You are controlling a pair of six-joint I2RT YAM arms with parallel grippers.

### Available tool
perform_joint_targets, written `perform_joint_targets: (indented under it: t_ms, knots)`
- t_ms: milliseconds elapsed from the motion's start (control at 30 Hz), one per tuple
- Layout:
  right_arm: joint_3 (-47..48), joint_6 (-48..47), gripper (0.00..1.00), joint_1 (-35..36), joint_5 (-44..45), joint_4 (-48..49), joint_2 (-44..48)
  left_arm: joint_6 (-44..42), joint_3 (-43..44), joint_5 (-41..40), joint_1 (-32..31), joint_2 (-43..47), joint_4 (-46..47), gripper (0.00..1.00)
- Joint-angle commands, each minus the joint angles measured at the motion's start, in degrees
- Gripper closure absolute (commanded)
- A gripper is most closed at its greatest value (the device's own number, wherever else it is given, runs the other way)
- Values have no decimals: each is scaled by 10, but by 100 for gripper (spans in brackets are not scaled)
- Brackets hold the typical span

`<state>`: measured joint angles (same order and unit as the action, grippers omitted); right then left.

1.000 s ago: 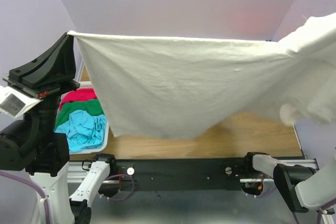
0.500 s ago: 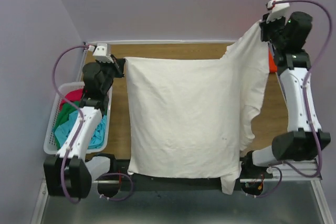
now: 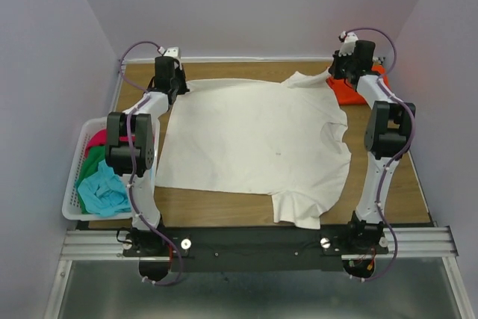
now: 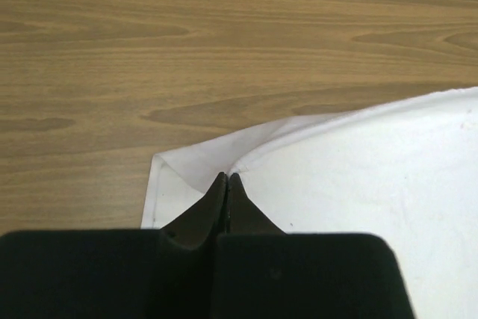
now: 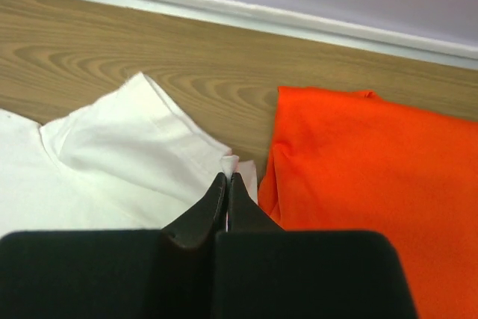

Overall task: Fold and stack the t-shirts
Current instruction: Flatten the tshirt out

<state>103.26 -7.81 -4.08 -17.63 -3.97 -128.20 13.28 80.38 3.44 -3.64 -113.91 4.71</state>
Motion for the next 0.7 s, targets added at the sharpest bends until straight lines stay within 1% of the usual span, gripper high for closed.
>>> perform_joint_targets:
  t_ms: [0, 233, 300, 367, 500, 533, 667]
  knots:
    - [51, 17, 97, 3, 2, 41, 15, -23, 50, -29, 6, -25, -29, 100]
    - [49, 41, 97, 3, -28, 41, 34, -32, 80, -20, 9, -47, -39, 100]
    - [34, 51, 97, 3, -42, 41, 56, -33, 93, -21, 9, -48, -44, 100]
    - [8, 59, 97, 3, -60, 41, 84, -32, 117, -26, 12, -56, -46, 100]
    - [-32, 70, 97, 3, -91, 41, 123, -26, 186, -28, 19, -93, -97, 100]
    - [-52, 72, 97, 3, -96, 41, 139, -23, 216, -27, 21, -114, -121, 100]
    - [-98, 76, 98, 6, -114, 41, 180, -19, 273, -13, 27, -155, -162, 100]
